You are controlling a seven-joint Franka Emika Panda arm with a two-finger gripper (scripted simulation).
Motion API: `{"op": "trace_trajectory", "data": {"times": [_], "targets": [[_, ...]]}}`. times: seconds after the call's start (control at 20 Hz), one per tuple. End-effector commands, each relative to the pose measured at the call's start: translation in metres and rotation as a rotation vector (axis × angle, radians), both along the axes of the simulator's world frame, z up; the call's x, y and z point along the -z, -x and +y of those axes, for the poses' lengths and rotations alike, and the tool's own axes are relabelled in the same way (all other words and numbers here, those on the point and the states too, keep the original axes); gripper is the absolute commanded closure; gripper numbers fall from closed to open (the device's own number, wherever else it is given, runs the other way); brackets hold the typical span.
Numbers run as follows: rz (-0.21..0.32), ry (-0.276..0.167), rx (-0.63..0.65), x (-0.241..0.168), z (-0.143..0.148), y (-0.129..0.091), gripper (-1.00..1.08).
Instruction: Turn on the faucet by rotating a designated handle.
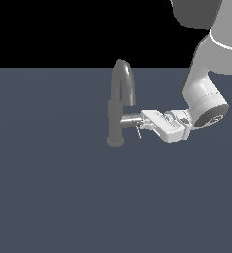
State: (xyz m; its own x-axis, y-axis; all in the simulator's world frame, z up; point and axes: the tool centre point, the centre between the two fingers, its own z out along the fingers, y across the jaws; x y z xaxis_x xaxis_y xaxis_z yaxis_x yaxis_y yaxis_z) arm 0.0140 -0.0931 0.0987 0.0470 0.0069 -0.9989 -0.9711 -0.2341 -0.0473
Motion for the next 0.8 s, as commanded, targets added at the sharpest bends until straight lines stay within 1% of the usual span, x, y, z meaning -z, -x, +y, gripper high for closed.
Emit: {"op": "trace_trajectory", "data": {"times": [0.0,0.35,0.4,0.45,0.75], "targets": [[0.040,0.006,0.004,0.034,0.008,0.004,1.08],[0.048,0.007,0.007,0.053,0.009,-0.002,1.08],[0.048,0.007,0.007,0.053,0.009,-0.002,1.08],[0.011,0.016,0.019,0.030,-0.005,-0.009,1.08],[0.019,0.015,0.017,0.036,0.000,-0.018,1.08]]}}
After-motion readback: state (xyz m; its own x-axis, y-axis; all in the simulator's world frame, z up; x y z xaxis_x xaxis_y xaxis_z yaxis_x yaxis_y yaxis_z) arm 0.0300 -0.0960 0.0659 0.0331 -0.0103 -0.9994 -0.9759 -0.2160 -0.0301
